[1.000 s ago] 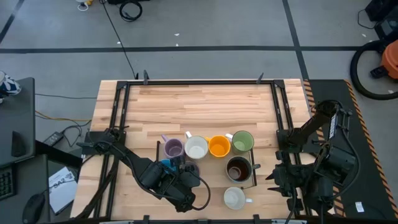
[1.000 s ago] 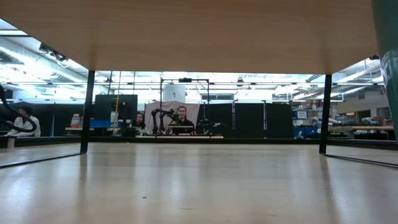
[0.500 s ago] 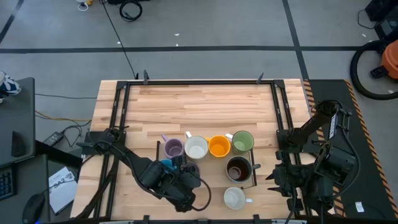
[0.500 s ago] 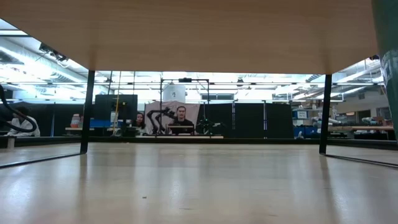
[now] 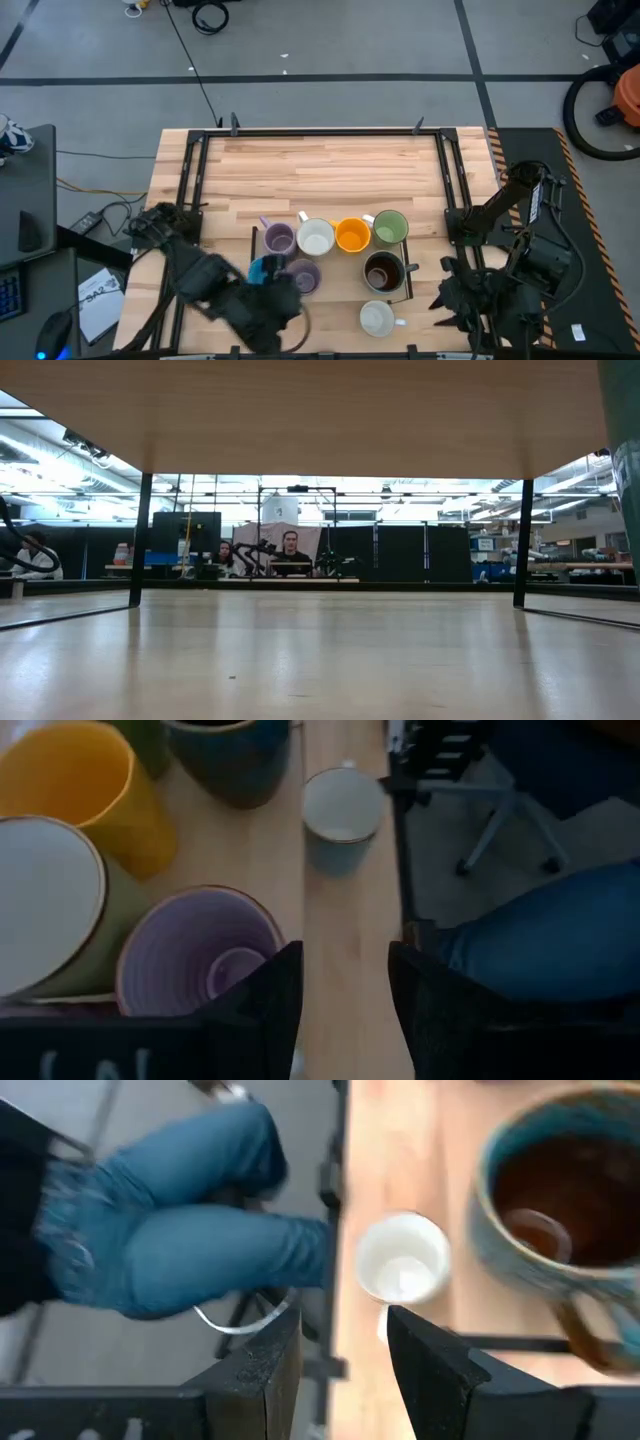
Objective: Place coffee mugs
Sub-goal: Put the blue white mug on the shelf
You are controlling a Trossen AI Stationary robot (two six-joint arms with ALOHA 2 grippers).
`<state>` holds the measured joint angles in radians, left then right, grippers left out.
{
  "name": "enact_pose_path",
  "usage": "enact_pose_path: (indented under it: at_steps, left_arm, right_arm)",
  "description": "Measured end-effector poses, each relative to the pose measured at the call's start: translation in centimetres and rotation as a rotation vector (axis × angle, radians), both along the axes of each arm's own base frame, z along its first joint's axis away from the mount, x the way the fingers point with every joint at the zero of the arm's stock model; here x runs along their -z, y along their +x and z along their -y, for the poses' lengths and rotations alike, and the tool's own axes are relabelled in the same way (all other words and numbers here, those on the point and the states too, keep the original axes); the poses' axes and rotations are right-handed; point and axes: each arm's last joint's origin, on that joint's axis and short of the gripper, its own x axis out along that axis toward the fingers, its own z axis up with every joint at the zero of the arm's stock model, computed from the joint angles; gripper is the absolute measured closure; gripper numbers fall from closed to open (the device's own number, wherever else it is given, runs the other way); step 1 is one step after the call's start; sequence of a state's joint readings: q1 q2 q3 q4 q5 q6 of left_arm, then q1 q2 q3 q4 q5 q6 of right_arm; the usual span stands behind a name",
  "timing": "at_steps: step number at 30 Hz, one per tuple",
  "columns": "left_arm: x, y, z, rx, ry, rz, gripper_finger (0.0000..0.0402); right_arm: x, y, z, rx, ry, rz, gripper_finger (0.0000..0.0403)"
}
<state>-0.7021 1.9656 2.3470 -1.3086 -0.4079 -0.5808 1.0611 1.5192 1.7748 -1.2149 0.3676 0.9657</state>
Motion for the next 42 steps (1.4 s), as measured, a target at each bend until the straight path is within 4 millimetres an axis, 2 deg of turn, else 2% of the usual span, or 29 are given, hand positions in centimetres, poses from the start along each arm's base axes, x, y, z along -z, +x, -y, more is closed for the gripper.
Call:
enact_pose_path:
  at_steps: [5, 8, 12, 21, 30, 42]
  left_arm:
    - [-0.9, -3.8, 3.0, 0.052, 0.047, 0.08, 0.0246]
    - [-0.8, -6.0, 5.1, 0.075, 0.095, 0.131, 0.0246]
    - [-0.7, -7.4, 6.4, 0.052, 0.101, 0.181, 0.0246]
    - [-0.9, -8.0, 6.9, 0.036, 0.113, 0.226, 0.0246]
    - [-0.9, -7.6, 6.6, 0.022, 0.113, 0.226, 0.0246]
    - [-0.9, -7.6, 6.6, 0.022, 0.113, 0.226, 0.0246]
  right_arm:
    - [-0.3, 0.8, -1.4, 0.008, 0.148, 0.094, 0.0247]
    - [0.4, 1.4, -2.6, 0.004, 0.236, 0.14, 0.0247]
    - [2.3, 2.1, -3.7, -0.029, 0.257, 0.214, 0.0247]
    - [6.4, 2.6, -4.6, -0.034, 0.257, 0.235, 0.0247]
    - [9.8, 1.0, -5.0, -0.018, 0.224, 0.141, 0.0247]
    - [13.7, 0.3, -3.9, -0.018, 0.063, 0.071, 0.0247]
